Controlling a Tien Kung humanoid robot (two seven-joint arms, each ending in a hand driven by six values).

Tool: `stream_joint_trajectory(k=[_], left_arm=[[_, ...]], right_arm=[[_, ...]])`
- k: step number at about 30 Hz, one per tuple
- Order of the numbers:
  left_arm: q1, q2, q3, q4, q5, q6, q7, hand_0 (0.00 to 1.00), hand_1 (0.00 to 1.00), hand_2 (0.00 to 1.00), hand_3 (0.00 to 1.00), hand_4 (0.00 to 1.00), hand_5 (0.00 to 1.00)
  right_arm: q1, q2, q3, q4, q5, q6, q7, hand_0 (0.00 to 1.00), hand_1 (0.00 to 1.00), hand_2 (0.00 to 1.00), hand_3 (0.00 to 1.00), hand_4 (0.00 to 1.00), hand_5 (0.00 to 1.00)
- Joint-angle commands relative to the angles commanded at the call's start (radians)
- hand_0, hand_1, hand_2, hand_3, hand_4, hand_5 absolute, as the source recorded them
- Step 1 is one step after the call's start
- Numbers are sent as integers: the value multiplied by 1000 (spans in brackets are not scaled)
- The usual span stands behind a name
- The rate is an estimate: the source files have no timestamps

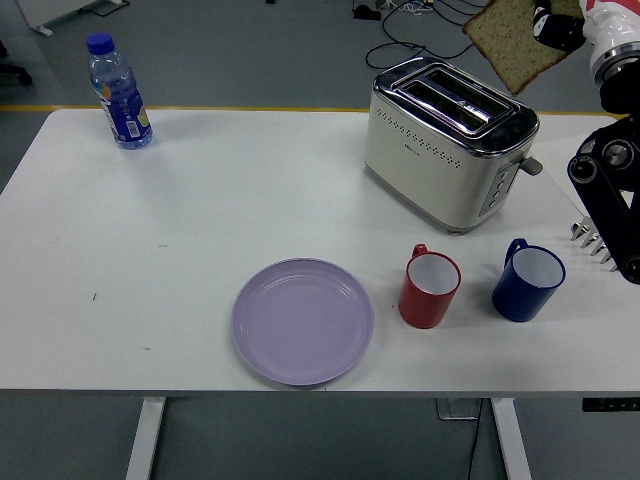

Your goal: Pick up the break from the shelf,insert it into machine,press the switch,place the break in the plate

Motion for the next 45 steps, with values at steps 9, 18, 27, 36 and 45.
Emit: stream_joint_trajectory(k=[9, 18, 27, 36, 45], left_arm=[[-6, 0, 8, 0, -10, 8, -3, 669, 685, 710, 725, 435, 975], [-7, 0, 15, 0, -12, 13, -3, 669, 682, 705, 719, 436, 972], [-12, 0, 15, 0, -7, 16, -3, 670, 680, 702, 714, 435, 972], [-15, 0, 11, 0, -4, 21, -6, 670, 678, 695, 706, 433, 969], [-18, 0, 10, 0, -4, 24, -7, 670, 675, 692, 703, 432, 968]], right_arm=[[42, 44, -38, -86, 0, -32, 21, 275, 308, 389, 492, 308, 2], [66, 83, -75, -142, -1, -49, 28, 279, 305, 388, 490, 316, 2], [98, 112, -107, -204, -39, -59, 37, 276, 304, 388, 489, 309, 2], [113, 127, -123, -250, -76, -73, 44, 268, 299, 384, 488, 308, 2], [115, 135, -128, -305, -100, -80, 49, 264, 297, 382, 488, 304, 2]])
